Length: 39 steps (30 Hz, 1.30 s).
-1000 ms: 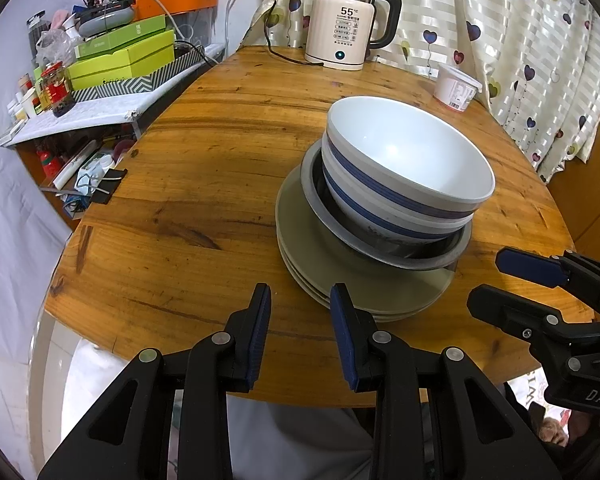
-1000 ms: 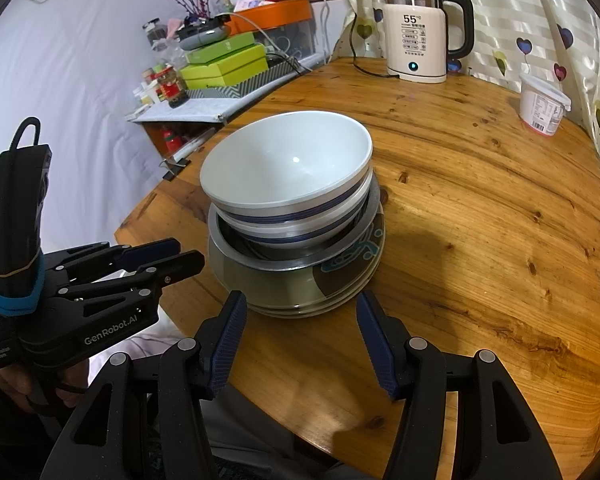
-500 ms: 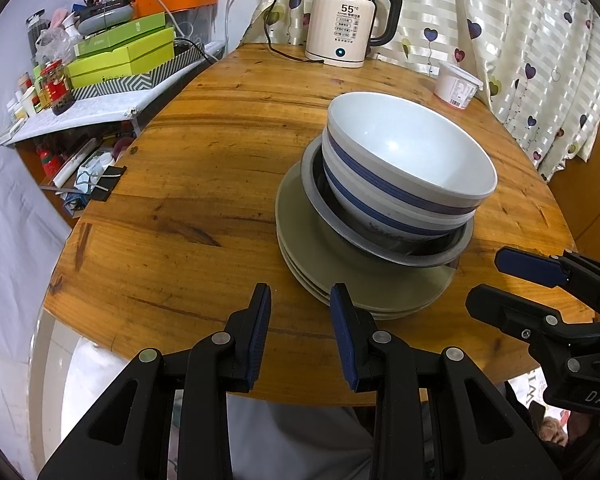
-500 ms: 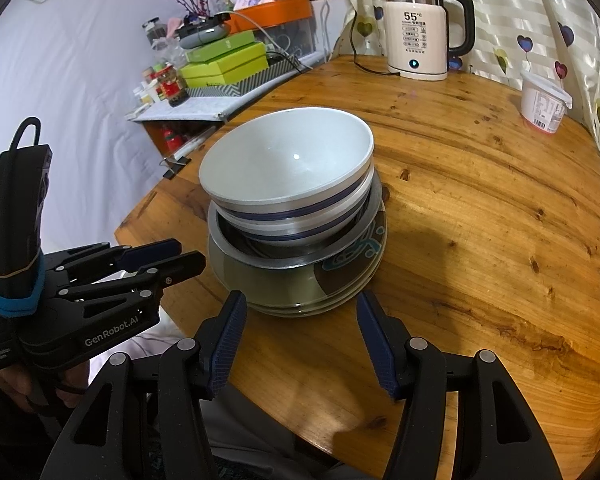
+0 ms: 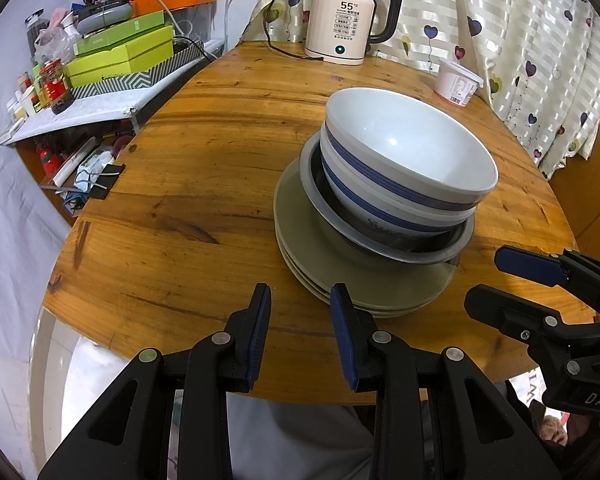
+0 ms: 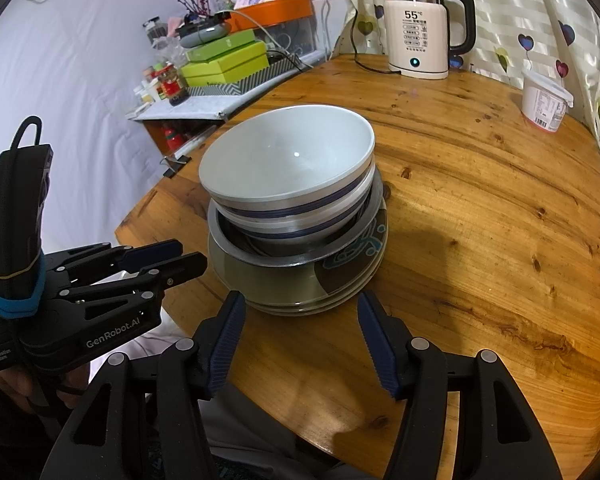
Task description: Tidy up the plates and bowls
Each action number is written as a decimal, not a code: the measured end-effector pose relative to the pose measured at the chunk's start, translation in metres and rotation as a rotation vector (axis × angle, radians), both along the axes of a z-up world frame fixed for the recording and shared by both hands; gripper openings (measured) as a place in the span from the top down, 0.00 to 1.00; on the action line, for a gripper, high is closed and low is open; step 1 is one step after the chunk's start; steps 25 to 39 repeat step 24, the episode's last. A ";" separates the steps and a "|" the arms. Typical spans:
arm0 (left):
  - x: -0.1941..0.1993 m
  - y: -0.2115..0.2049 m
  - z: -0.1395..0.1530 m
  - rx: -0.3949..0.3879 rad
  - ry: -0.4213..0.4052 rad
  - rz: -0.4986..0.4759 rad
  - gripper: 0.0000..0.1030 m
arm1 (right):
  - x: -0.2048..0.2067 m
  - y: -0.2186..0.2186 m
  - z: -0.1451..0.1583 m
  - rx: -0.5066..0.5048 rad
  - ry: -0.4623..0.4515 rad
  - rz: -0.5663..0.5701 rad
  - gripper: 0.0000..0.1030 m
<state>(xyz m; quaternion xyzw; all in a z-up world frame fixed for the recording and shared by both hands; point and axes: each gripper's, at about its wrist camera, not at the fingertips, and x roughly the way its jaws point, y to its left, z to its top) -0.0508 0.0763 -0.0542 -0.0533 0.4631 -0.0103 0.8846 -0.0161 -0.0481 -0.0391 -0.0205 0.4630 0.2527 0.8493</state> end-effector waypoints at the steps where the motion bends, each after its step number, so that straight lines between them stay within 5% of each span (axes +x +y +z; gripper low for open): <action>1: -0.001 0.000 0.000 0.000 0.001 0.000 0.69 | 0.000 0.000 0.000 0.000 0.000 0.000 0.43; 39: 0.002 0.001 0.000 0.004 0.010 0.011 0.69 | -0.006 0.004 -0.005 -0.001 0.007 0.004 0.42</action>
